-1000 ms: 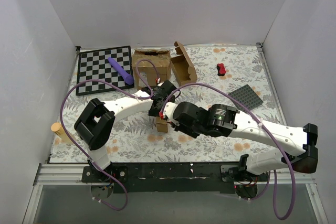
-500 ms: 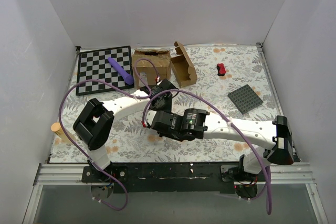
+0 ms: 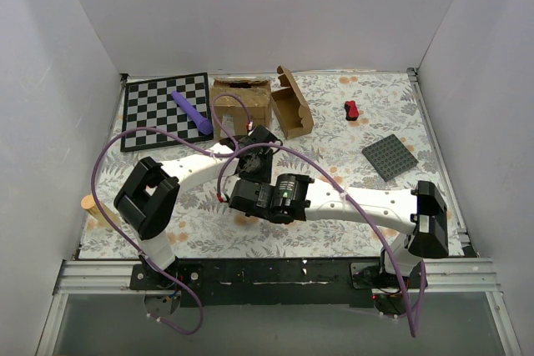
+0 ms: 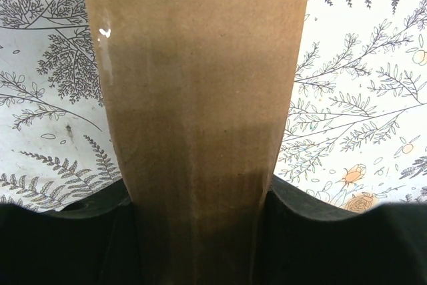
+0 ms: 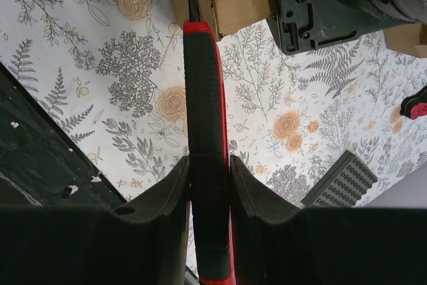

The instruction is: Unpack the express box

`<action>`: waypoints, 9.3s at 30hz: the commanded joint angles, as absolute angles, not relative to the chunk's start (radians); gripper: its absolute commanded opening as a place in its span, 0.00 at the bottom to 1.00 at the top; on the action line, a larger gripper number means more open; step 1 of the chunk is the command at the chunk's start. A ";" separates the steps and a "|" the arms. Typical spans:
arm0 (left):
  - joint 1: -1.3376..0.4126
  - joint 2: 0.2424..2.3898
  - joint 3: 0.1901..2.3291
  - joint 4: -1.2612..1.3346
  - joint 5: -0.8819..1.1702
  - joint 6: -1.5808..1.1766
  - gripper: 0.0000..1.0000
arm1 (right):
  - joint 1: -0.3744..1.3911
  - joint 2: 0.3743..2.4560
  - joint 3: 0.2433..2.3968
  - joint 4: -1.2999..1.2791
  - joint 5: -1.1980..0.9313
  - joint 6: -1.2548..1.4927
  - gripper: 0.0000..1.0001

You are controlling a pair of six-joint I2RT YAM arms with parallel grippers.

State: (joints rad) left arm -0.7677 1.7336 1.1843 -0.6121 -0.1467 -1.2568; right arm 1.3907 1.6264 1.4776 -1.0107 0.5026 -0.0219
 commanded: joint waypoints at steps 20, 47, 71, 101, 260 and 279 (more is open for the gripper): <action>-0.778 1.697 1.206 -0.624 -0.120 -1.264 0.39 | 1.390 1.677 1.508 -0.936 0.586 -0.006 0.01; -0.781 1.704 1.210 -0.626 -0.112 -1.273 0.38 | 1.379 1.672 1.425 -0.937 0.595 0.018 0.01; -0.781 1.713 1.215 -0.627 -0.110 -1.279 0.39 | 1.381 1.600 1.437 -0.873 0.566 0.005 0.01; -0.761 0.991 1.266 -0.452 -0.156 -1.076 0.98 | 1.039 1.135 1.344 -0.786 -0.059 0.166 0.01; -0.741 0.914 0.736 0.448 0.641 -1.381 0.00 | 0.727 0.871 0.718 0.611 -0.525 0.796 0.35; -0.739 0.851 0.828 0.094 0.339 -1.255 0.98 | 0.715 0.785 0.982 0.004 -0.401 0.392 0.01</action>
State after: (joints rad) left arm -0.7391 0.9119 0.7845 0.2092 0.4797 -1.3148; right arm 0.7193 0.8368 0.8543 0.2104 -0.4831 0.5938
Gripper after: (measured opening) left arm 0.966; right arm 0.321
